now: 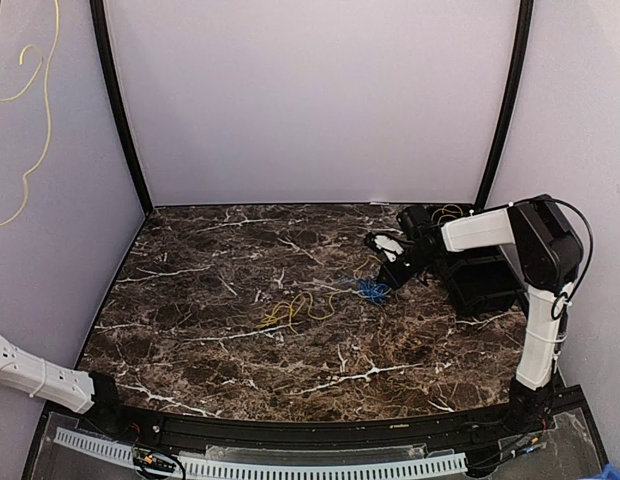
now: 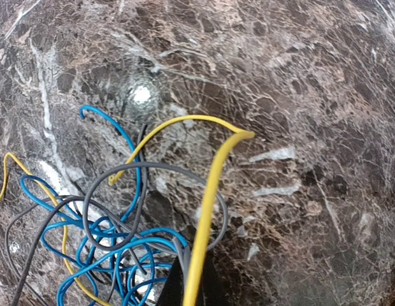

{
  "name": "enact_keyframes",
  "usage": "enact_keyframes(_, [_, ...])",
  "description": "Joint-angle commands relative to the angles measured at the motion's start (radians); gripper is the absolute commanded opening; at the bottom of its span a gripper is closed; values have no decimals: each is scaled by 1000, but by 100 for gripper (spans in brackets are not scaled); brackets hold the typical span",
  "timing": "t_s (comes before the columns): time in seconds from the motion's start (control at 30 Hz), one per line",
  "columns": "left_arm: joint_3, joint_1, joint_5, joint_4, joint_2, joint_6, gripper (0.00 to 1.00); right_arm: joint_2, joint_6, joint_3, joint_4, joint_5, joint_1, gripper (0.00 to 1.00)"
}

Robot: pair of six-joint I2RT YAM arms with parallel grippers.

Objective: Untangle the cables

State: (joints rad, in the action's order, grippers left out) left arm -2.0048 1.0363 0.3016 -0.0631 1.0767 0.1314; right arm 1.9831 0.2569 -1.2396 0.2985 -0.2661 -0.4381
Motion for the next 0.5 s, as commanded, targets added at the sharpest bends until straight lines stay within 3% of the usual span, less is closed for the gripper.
enact_keyframes(0.0, [72, -1, -45, -32, 30, -34, 0, -73, 43, -21, 90, 54, 24, 8])
enact_keyframes(0.1, [253, -1, -23, -91, 3, -48, 0, -187, 90, -52, 163, -34, 23, 30])
enact_keyframes(0.2, [421, -1, 13, -161, -47, -79, 0, -289, 151, -87, 227, -112, 10, 42])
enact_keyframes(0.3, [623, -1, 55, -256, -81, -109, 0, -353, 186, -153, 306, -165, -4, 50])
enact_keyframes(0.47, [847, -1, 87, -373, -83, -164, 0, -387, 231, -289, 431, -239, -39, 53])
